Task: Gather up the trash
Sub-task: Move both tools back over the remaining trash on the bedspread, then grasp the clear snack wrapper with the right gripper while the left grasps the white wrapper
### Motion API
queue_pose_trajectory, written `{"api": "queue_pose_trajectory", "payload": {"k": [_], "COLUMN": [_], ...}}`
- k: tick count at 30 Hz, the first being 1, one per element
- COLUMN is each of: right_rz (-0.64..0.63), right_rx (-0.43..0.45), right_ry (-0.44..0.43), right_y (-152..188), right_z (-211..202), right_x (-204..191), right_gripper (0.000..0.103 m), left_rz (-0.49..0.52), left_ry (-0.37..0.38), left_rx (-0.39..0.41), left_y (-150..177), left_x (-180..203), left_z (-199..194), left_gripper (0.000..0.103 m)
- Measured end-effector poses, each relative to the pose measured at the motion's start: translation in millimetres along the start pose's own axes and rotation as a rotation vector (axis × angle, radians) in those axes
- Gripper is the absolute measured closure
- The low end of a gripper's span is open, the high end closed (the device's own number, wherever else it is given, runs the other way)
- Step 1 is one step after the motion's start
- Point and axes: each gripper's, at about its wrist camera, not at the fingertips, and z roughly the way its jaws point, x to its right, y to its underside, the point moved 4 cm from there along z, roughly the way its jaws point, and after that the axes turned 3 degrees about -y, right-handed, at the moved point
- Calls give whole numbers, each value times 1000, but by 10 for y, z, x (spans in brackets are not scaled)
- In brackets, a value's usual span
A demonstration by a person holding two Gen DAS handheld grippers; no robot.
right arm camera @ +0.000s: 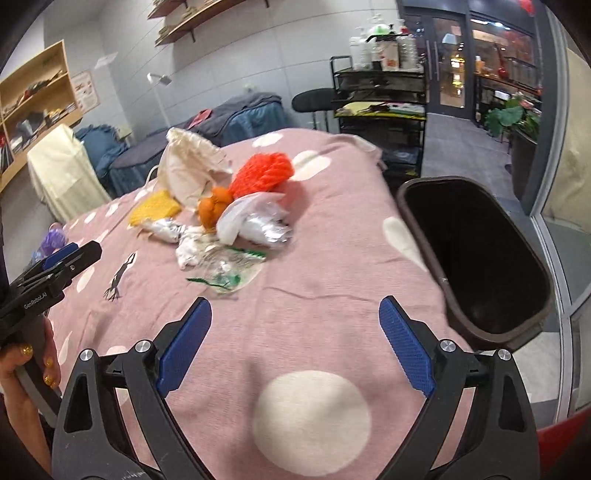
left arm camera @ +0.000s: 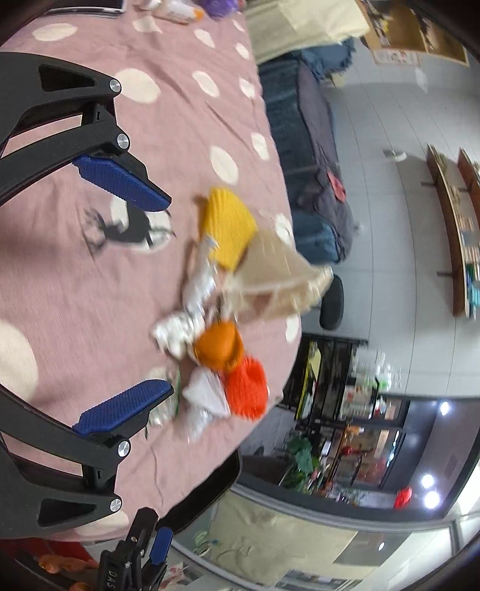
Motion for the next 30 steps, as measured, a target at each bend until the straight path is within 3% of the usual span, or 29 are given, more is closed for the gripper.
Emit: {"api": "queue_pose_trajectory", "payload": {"k": [7,13,18,21,25,28,30], "right_rz": [-37,-61,7,27,36,52,56], "right_rx": [-100,-176,-263,-280,-307,-309,-310], "right_ry": [-51,-80,-82,-61,-32,-13,-14], "right_y": [-57,-147,-189,-212,-230,-243,-247], "right_z": [287,587,931,1088,1255,1315,1325], "right_x": [-248,-544,-655,-703,-744,-720,-718], "right_gripper": [12,12,13,18,38,48,48], "left_rz": [-59,-93,-65,-97,-162,-192,-192], "left_ry": [-36,-12,32,93,185,218,208], "left_rx": [-68,-92,-104,-107,-142,-170,-175], "left_y": [208,224,120,34,-71,-153,-214], "left_x": [-441,-531,-506,-502,-441,-378,-345], "left_z": [57,171,298,386,613,830,967], "left_gripper": [13,13,14,14,17,21,22]}}
